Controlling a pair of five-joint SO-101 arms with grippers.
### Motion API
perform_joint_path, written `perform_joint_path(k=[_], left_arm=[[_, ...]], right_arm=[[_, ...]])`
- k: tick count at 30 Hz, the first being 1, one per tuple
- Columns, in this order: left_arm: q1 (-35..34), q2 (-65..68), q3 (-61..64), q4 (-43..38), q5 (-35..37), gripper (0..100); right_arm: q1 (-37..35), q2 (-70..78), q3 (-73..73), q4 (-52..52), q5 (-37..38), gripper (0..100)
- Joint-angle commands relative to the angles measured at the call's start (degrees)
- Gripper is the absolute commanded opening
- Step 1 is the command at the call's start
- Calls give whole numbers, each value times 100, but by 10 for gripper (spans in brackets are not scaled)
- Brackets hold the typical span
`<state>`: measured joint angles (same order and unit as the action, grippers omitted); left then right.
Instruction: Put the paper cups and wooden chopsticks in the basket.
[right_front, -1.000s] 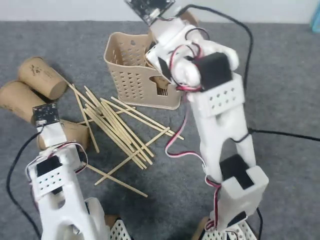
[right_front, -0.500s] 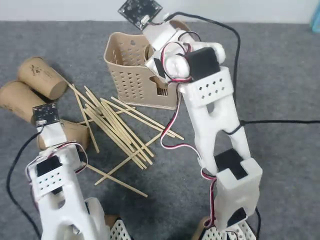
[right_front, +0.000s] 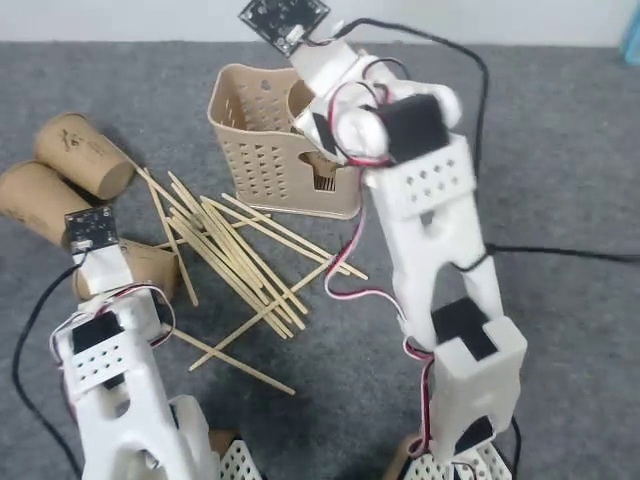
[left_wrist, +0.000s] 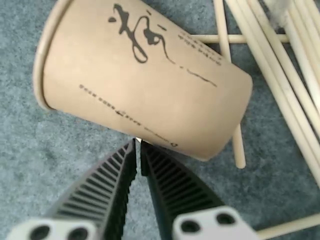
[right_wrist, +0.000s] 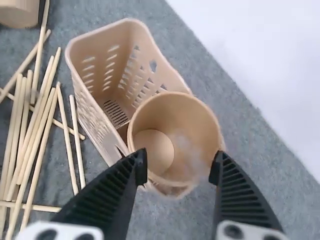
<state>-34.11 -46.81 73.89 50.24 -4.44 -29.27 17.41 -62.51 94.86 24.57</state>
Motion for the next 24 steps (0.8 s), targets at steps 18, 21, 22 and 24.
perform_joint_path(k=[18, 21, 22, 24], left_arm=[[0, -18, -84, -114, -18, 13], [0, -18, -84, -114, -18, 13], [0, -18, -75, -114, -18, 13], [0, -18, -75, -114, -18, 13]], right_arm=[[567, -1604, 1020, 391, -1495, 8], [400, -1675, 1152, 180, -1495, 9], [365, -1692, 1196, 154, -1468, 9], [365, -1780, 1415, -22, -1451, 9]])
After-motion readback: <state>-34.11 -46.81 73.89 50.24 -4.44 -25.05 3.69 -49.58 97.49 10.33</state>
